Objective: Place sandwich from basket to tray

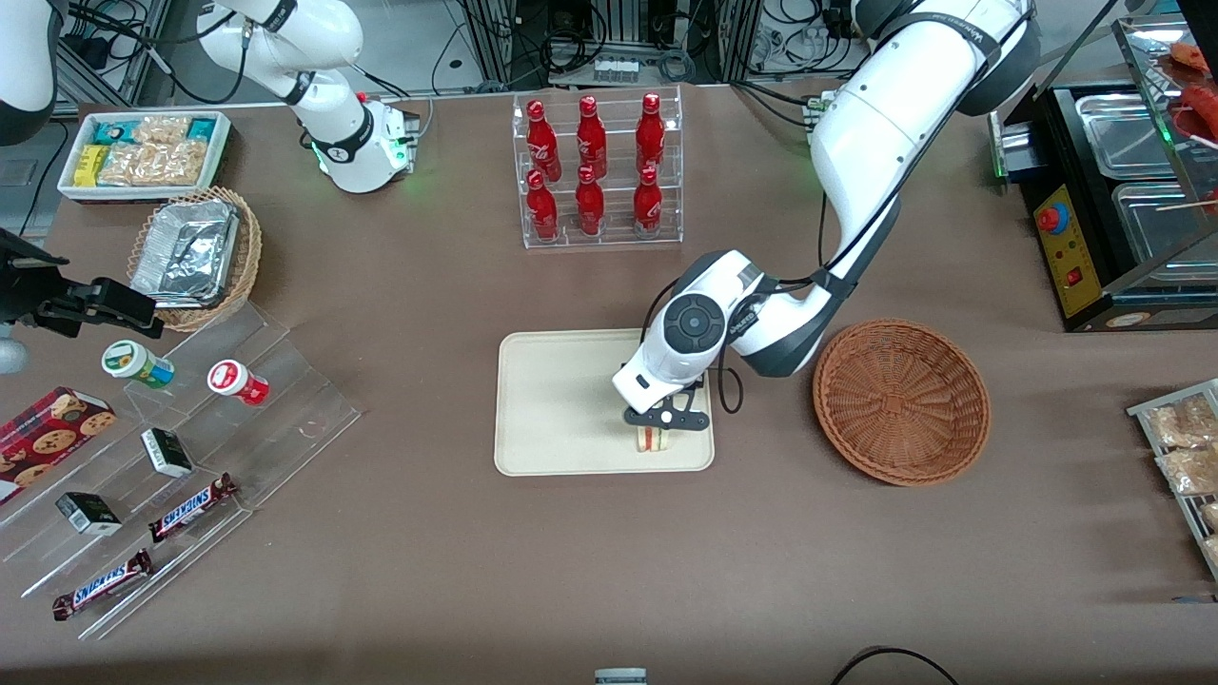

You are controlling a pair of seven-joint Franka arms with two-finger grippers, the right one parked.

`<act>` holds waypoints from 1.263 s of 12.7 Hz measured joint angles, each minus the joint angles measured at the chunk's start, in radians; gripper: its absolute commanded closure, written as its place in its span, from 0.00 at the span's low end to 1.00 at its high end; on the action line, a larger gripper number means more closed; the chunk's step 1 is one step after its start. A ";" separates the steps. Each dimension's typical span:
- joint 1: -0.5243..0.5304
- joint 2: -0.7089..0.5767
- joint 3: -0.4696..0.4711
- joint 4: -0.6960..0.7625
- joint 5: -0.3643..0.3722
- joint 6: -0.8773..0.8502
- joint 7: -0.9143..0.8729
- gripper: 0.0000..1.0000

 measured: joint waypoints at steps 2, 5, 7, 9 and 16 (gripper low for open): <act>-0.002 0.001 0.000 0.003 0.001 0.001 -0.001 0.00; -0.007 0.001 0.000 0.015 0.086 0.001 -0.002 0.00; -0.003 -0.005 0.001 0.041 0.120 -0.001 -0.009 0.00; 0.008 -0.021 0.001 0.078 0.108 -0.013 -0.014 0.00; 0.114 -0.154 0.002 0.184 0.077 -0.256 -0.014 0.00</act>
